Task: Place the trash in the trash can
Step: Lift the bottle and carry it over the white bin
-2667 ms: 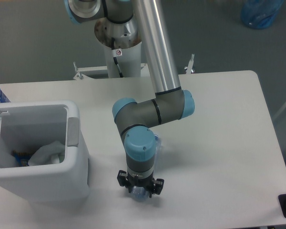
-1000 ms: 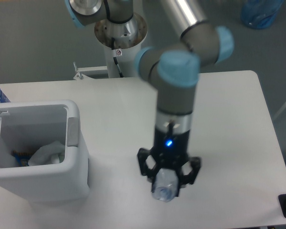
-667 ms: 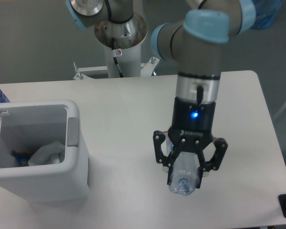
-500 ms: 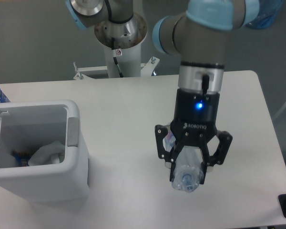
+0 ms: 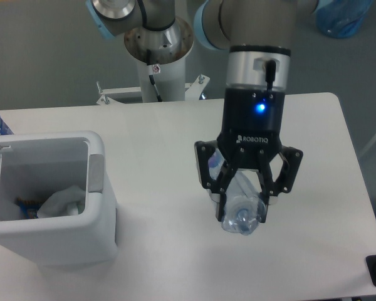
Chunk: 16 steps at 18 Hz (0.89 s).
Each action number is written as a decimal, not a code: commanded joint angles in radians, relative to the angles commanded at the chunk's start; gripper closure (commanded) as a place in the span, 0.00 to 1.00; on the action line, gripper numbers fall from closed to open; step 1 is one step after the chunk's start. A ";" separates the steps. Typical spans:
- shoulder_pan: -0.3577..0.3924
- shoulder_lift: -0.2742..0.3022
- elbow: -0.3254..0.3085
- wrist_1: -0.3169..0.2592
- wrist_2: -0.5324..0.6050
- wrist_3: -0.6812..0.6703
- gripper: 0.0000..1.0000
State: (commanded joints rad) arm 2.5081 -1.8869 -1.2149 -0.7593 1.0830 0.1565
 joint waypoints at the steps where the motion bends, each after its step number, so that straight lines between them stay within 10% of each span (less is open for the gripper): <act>1: -0.014 0.011 0.000 0.000 0.000 -0.029 0.42; 16: -0.178 0.034 -0.028 0.000 0.000 -0.083 0.42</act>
State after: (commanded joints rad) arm 2.3303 -1.8530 -1.2425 -0.7593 1.0830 0.0736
